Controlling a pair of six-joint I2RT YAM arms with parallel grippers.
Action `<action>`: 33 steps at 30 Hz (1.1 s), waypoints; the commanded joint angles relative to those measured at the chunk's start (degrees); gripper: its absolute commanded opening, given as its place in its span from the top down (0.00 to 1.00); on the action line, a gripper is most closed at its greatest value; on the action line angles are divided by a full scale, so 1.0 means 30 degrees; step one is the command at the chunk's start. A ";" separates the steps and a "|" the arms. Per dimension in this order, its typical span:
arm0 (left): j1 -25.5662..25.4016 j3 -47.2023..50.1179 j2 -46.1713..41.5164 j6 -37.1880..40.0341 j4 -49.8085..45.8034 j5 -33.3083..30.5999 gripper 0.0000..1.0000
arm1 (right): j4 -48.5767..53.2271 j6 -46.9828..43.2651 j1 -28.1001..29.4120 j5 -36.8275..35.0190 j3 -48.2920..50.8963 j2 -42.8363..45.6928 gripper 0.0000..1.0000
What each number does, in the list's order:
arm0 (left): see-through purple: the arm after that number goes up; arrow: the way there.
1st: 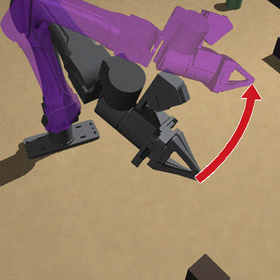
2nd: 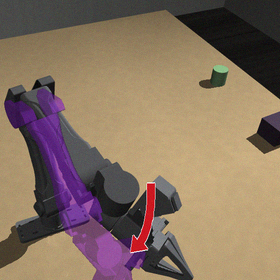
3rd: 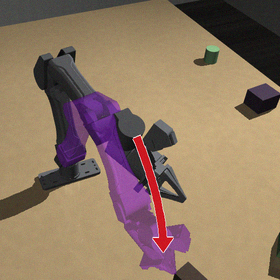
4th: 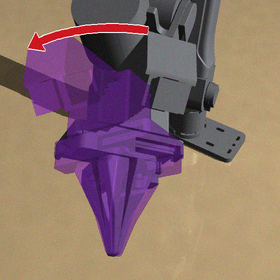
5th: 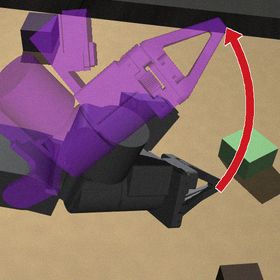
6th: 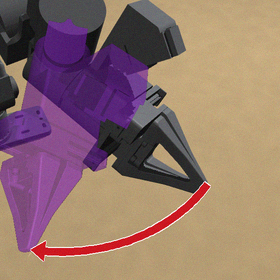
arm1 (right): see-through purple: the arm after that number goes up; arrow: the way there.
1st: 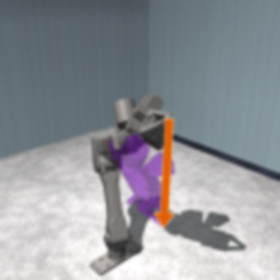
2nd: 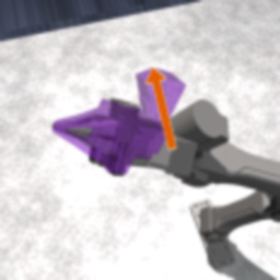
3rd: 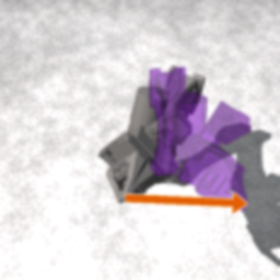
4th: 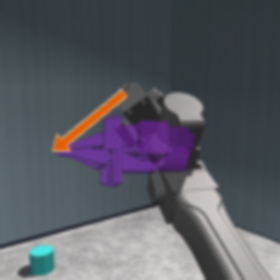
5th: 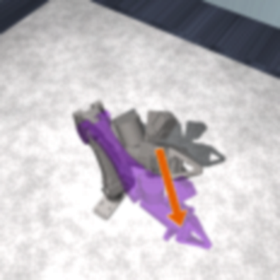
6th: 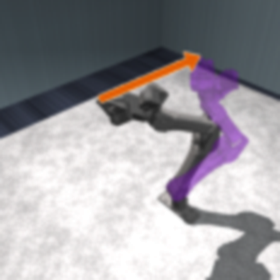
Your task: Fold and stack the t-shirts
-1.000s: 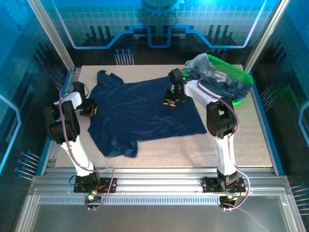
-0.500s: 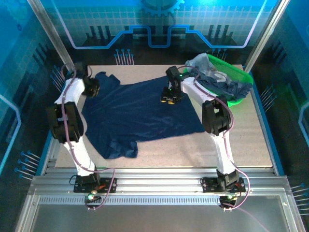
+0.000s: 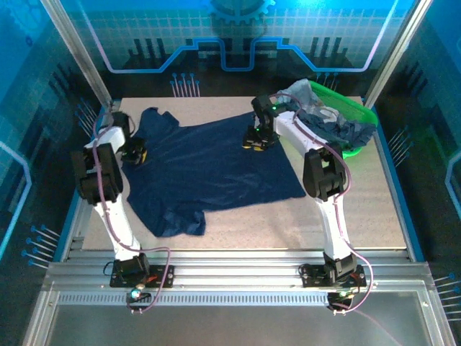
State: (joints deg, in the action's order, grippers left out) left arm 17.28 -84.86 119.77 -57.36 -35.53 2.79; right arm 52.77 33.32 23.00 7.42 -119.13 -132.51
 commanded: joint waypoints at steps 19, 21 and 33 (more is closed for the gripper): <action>0.2065 0.4786 -0.2430 0.1388 -0.2634 -0.0935 0.87 | 0.2419 -0.0471 0.0323 -0.0291 -0.4877 -0.4373 0.51; 0.2700 0.5863 -0.3056 0.1240 -0.2435 -0.0413 0.87 | 0.2448 -0.0501 0.0371 -0.0092 -0.4881 -0.4512 0.50; 0.1961 0.5596 -0.6092 0.1247 -0.2903 -0.0346 0.85 | 0.2252 -0.0651 0.0941 -0.0529 -0.3795 -0.4282 0.49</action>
State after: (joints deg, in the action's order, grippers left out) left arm 27.42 -64.53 103.85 -54.94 -40.40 3.31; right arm 58.52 31.83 25.87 6.66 -131.33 -144.77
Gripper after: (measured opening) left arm 0.151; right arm 0.511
